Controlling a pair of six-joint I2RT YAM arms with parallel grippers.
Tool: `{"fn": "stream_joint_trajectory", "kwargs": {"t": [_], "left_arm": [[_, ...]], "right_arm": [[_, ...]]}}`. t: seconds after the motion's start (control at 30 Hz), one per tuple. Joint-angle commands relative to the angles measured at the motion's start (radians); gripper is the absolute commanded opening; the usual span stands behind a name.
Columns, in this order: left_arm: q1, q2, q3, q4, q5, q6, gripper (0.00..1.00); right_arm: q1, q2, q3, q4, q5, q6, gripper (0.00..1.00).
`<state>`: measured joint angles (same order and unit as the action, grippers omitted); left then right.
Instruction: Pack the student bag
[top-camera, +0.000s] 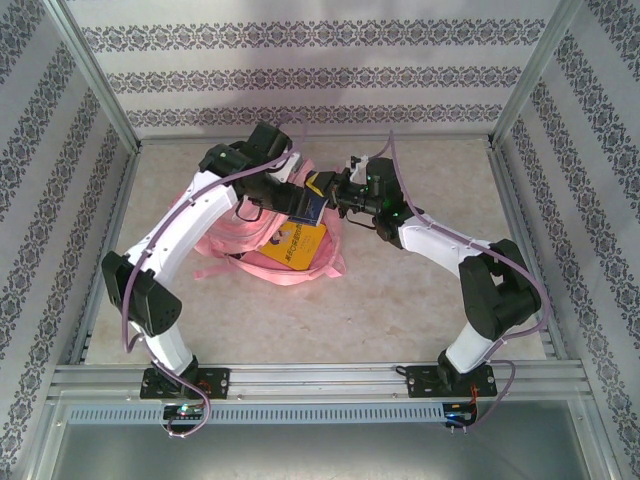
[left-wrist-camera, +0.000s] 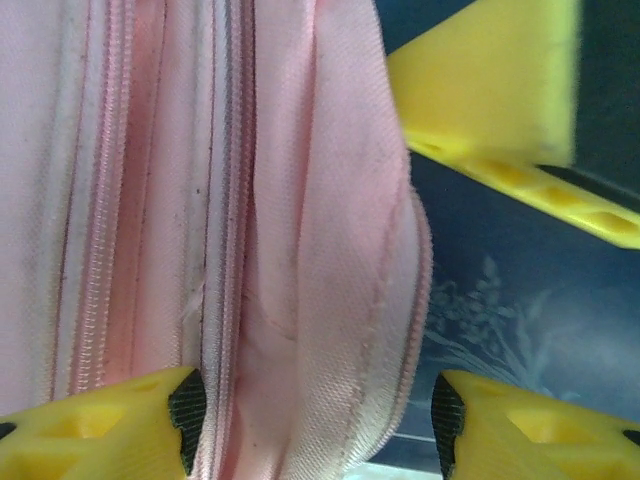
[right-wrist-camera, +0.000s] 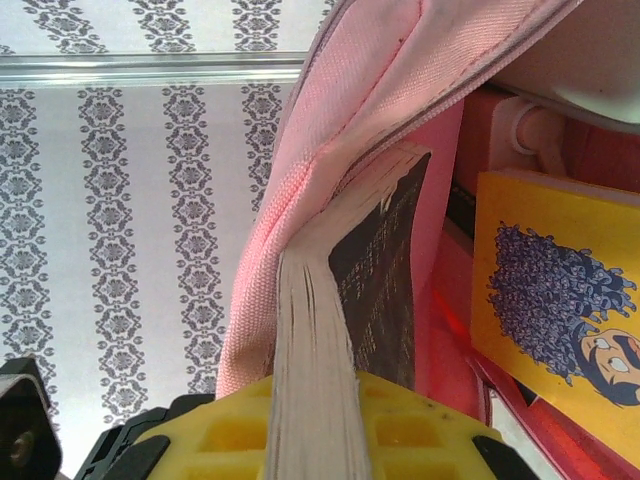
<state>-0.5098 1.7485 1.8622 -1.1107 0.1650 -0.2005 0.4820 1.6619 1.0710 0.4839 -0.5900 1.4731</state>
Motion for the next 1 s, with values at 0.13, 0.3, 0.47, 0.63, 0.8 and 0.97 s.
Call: {"fn": "stream_joint_trajectory", "kwargs": {"t": [0.13,0.3,0.47,0.63,0.8,0.97], "left_arm": [[-0.008,0.041,0.055,-0.053,-0.190,0.045,0.20],[-0.009,-0.002,0.080,-0.045,-0.190,0.043,0.00],[0.011,-0.101,0.090,-0.033,-0.223,0.014,0.00],[0.019,-0.177,0.085,-0.034,-0.278,-0.003,0.00],[0.035,-0.216,0.093,-0.044,-0.298,-0.005,0.00],[0.061,-0.222,0.103,-0.055,-0.259,-0.011,0.00]], "right_arm": [[0.019,-0.025,-0.009,0.211,-0.012,0.029,0.00],[0.014,-0.048,-0.030,0.160,-0.002,-0.023,0.00],[0.018,-0.083,-0.018,-0.116,0.011,-0.201,0.00],[0.043,-0.072,-0.041,-0.162,0.059,-0.287,0.00],[0.067,-0.013,-0.064,-0.097,0.118,-0.268,0.00],[0.097,0.071,-0.065,0.048,0.193,-0.169,0.00]]}}
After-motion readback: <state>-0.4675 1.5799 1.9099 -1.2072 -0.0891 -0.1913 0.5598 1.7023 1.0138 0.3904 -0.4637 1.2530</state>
